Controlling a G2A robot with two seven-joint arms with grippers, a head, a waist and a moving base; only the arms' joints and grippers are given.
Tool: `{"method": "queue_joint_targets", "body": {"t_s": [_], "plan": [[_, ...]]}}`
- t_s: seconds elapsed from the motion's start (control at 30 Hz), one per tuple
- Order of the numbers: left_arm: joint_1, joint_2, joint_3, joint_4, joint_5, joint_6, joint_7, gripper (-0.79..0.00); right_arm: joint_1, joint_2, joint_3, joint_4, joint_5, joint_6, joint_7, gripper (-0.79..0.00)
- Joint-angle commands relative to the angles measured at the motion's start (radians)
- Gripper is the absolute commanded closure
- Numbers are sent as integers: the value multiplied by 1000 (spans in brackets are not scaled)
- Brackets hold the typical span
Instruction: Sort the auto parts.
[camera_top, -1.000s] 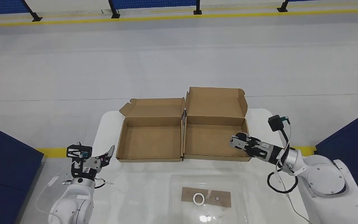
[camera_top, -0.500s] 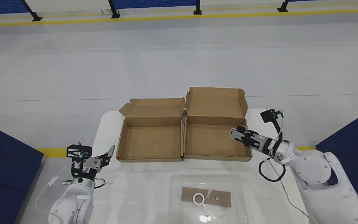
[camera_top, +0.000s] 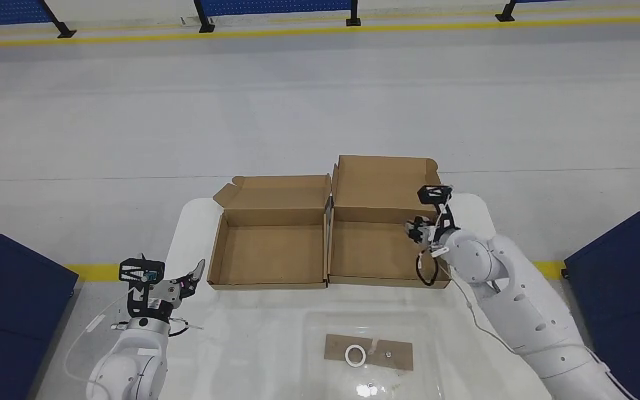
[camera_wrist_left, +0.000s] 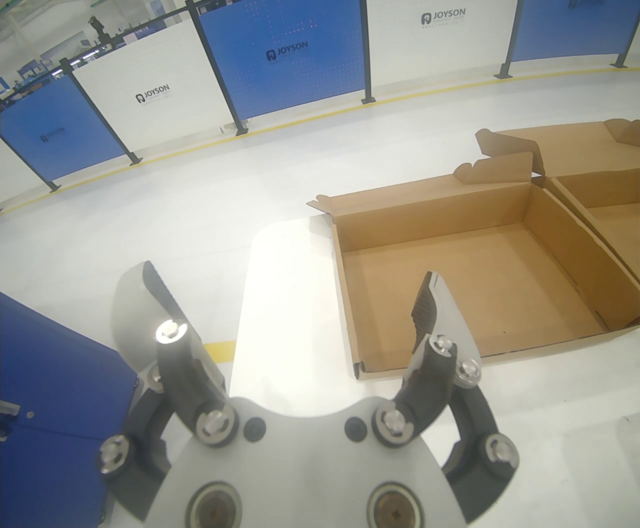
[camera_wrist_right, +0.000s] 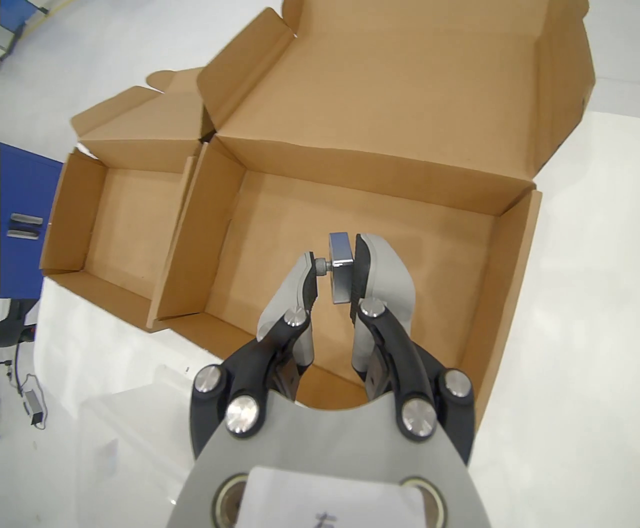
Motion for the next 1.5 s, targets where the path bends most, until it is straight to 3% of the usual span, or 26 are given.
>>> {"method": "queue_joint_targets", "body": {"t_s": [0.0,0.47,0.77,1.1,1.47], "plan": [[0,0,0,0,0,0,0,-785,16,-8,-23,28,-4,-10,-7,0],[0,0,0,0,0,0,0,-785,11,-11,-26,48,0,-27,-38,0],[0,0,0,0,0,0,0,-785,36,-30,-91,37,-164,192,62,0],[0,0,0,0,0,0,0,-785,114,-73,-170,158,-171,265,161,0],[0,0,0,0,0,0,0,-785,159,-114,-218,255,-160,294,155,0]]}}
